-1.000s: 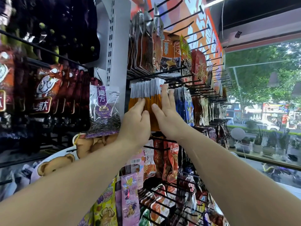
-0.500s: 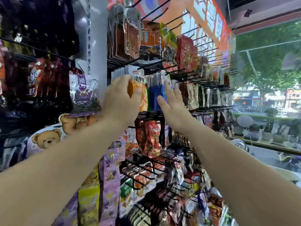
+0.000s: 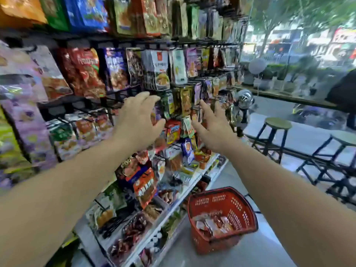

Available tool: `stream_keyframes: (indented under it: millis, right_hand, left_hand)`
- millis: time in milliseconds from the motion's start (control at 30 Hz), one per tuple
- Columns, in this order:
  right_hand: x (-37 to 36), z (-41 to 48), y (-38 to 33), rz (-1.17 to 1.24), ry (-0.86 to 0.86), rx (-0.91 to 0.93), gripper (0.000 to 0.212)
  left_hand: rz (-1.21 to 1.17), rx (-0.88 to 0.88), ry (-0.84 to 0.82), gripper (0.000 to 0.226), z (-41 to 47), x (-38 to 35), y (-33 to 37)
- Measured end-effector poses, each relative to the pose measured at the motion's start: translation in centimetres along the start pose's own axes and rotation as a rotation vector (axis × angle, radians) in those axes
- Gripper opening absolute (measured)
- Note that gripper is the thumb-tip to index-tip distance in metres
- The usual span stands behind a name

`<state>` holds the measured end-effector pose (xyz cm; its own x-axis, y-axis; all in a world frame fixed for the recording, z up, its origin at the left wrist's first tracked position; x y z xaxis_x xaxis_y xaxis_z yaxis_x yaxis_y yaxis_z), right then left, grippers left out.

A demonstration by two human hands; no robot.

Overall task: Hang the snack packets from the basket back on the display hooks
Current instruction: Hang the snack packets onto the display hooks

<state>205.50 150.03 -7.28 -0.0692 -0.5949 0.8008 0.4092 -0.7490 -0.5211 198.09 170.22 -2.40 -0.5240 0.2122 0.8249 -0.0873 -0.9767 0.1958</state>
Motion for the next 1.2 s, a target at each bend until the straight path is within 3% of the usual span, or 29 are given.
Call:
stream_keyframes:
  millis: [433,833,1000,1200]
  right_hand:
    - [-9.0,-0.6,28.8,-0.261,-0.342,-0.302,0.084]
    - [-15.2,5.2,50.7,-0.087,-0.590,-0.648,0.078]
    - [-20.2,8.5,60.0,-0.076,-0.688,-0.639,0.116]
    - [-28.4,11.5,70.3,-0.023,-0.964,-0.554,0.079]
  left_hand:
    - [-0.034,0.078,-0.522,0.071,0.9,-31.9,6.7]
    - [-0.105,0.203,-0.847,0.076,7.6,-56.0,8.3]
    - [-0.074,0.307,-0.876,0.068,8.1,-63.3,9.0]
    - [0.012,0.617,-0.908,0.069,4.2,-72.2,8.5]
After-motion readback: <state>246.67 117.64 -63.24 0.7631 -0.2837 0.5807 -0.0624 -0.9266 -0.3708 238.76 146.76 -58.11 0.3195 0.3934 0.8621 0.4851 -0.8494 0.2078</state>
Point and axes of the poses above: each hand's wrist, its own z-axis towards the middle knuckle, its own x-axis out of the back of the hand, y = z × x, the point moved 9 cm from there along z, towards the middle knuckle, and after that the axes turned 2 degrees about z, right-handed, at the moved point
